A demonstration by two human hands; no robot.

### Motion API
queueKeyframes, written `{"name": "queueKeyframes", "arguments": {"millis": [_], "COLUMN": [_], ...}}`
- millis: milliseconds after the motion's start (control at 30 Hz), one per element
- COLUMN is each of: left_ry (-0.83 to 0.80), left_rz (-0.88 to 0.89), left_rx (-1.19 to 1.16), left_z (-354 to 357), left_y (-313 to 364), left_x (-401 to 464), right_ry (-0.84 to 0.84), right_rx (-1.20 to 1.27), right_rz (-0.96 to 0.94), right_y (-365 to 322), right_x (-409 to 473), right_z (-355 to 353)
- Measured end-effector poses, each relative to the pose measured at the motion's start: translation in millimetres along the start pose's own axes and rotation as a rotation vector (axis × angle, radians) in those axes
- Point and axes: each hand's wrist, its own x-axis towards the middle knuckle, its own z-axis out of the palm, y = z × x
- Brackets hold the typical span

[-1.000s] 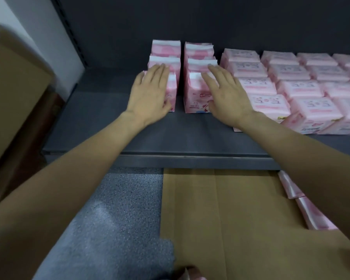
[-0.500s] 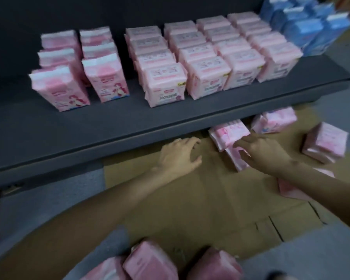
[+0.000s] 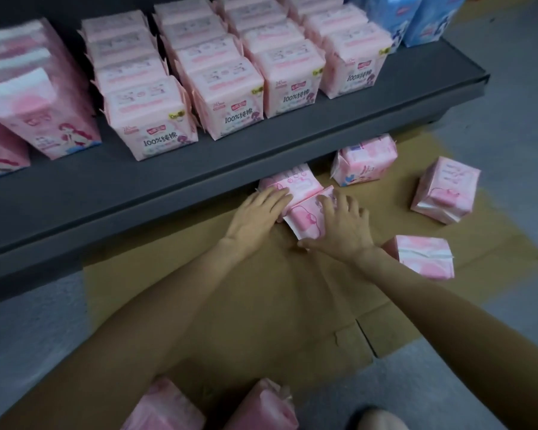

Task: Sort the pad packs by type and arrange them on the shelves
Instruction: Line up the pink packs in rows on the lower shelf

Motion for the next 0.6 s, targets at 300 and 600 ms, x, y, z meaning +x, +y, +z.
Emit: {"name": "queueKeyframes", "arguments": {"millis": [300,600], "left_ry": [-0.086,0.295], "left_rz": [0.080,0.216], "left_rx": [0.163,-0.130], "left_z": [7.2,24.6], "left_y": [-4.0,4.7], "left_x": [58.7,28.7], "right_ry": [-0.038,-0.030], "right_rx": [0.354,0.193], "right_rz": [-0.110,-0.223], "right_y": [33.7,53.4], "right_x": [1.4,-35.1], "right_z": [0.1,3.8]}}
